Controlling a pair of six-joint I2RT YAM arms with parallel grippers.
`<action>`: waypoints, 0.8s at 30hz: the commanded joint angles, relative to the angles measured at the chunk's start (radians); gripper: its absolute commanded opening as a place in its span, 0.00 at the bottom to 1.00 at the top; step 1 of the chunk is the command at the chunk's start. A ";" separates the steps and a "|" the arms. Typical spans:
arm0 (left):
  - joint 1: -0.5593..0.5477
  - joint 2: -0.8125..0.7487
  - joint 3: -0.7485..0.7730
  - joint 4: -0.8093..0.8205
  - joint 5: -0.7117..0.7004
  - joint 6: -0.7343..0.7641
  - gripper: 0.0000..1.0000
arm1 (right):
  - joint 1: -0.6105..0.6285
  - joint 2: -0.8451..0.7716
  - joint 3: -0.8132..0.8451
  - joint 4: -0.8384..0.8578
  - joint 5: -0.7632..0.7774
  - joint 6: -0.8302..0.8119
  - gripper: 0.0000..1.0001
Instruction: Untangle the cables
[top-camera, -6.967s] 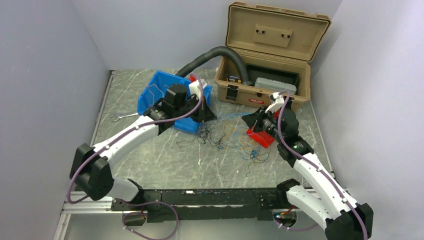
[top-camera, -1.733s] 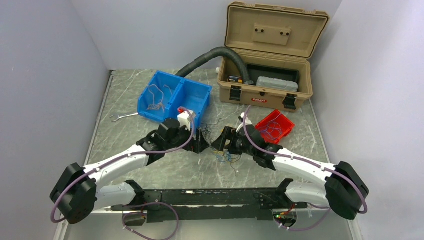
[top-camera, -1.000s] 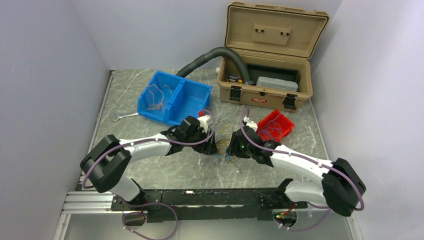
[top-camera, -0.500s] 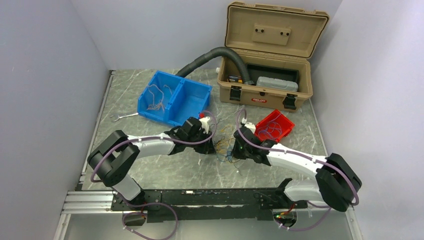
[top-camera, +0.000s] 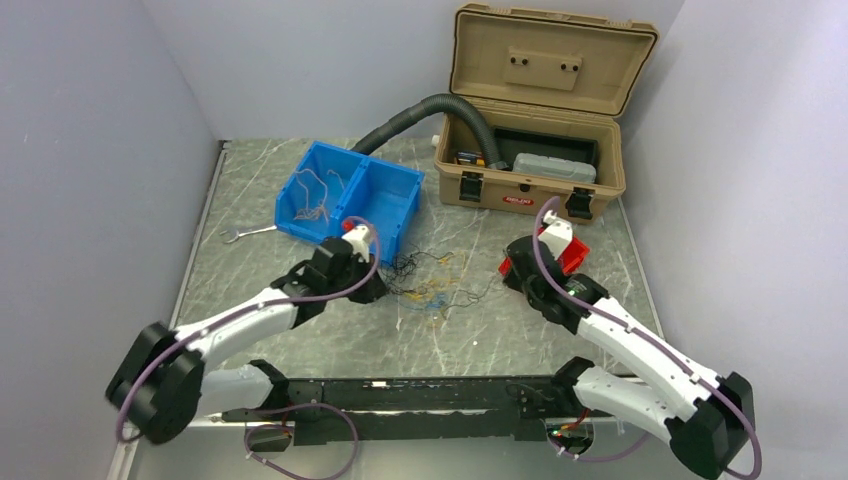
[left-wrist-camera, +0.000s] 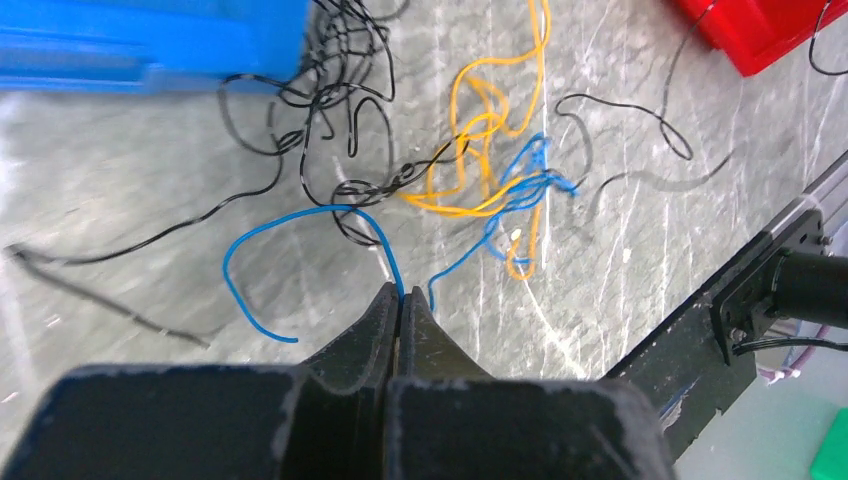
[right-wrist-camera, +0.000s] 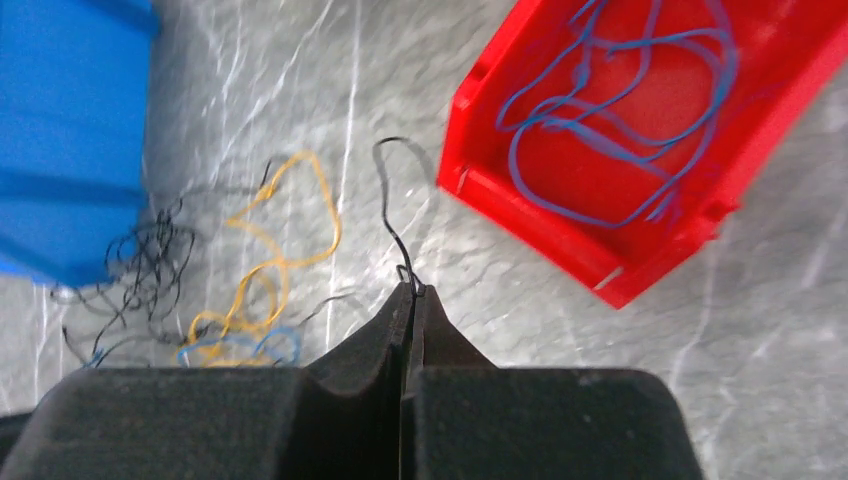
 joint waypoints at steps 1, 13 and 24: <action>0.052 -0.192 -0.033 -0.155 -0.056 0.050 0.00 | -0.059 -0.061 0.066 -0.067 0.094 -0.067 0.00; 0.123 -0.403 -0.083 -0.324 -0.198 -0.029 0.00 | -0.094 -0.076 0.175 -0.131 0.207 -0.059 0.00; 0.135 -0.537 -0.101 -0.372 -0.278 -0.060 0.00 | -0.096 -0.108 0.161 -0.134 0.156 -0.073 0.00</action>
